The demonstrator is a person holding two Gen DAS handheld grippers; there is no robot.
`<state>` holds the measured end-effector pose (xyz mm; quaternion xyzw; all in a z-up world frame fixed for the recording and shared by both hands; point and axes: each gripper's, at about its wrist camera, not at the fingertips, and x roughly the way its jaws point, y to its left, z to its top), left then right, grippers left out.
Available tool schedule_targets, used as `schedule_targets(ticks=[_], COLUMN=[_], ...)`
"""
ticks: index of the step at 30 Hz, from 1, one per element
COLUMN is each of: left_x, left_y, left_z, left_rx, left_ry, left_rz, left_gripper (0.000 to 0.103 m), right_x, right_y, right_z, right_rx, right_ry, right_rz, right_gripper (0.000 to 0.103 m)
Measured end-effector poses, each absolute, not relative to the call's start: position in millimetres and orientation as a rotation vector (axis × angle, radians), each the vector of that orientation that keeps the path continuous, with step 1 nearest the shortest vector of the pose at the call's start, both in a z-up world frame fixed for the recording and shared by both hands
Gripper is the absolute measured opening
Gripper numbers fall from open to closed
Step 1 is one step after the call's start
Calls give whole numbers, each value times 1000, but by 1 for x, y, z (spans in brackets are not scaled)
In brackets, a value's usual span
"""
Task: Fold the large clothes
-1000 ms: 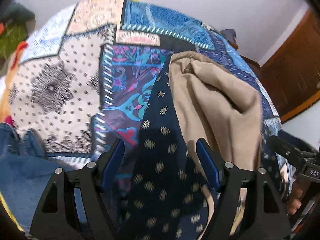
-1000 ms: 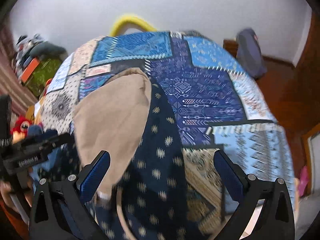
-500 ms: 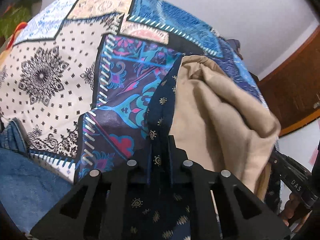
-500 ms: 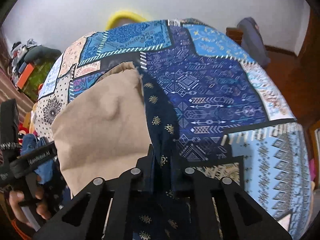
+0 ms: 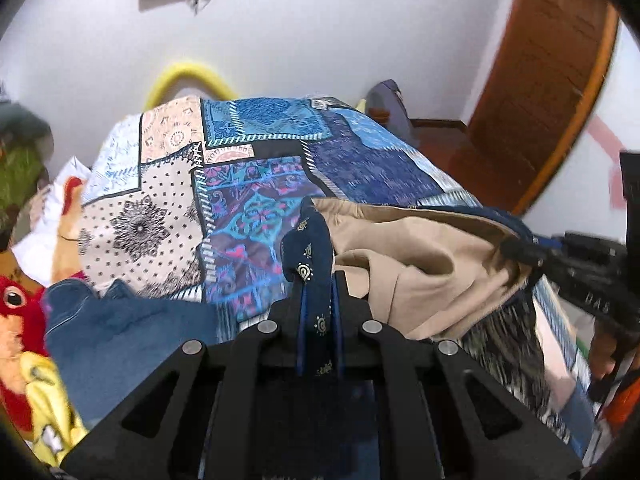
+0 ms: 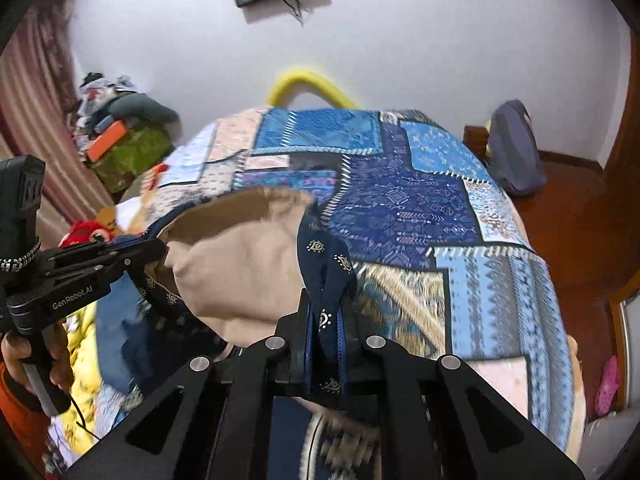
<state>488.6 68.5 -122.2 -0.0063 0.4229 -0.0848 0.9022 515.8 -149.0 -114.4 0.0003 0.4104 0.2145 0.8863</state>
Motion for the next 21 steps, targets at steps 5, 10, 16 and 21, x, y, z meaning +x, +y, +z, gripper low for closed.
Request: schedule_targets(ticks=[5,10,16,21], left_x=[433,396,377,378], left_y=[62,71,85,88], left_z=[-126,-162,-208,-242], left_rx=[33,9,9,31], left_ry=[880,952,1006,1049], left_rz=[-180,-170,-100,-64], left_gripper=[10,10,10,10], right_x=[452,399,371,366], right_y=[-159,-171,-185,-195], right_z=[-109,-128,-159,-185], right_rx=[-24,-66,-106,-193], right_ry=[844,865,889,934], right_rz=[474,444,371,296], right_gripper=[7,7,7,8])
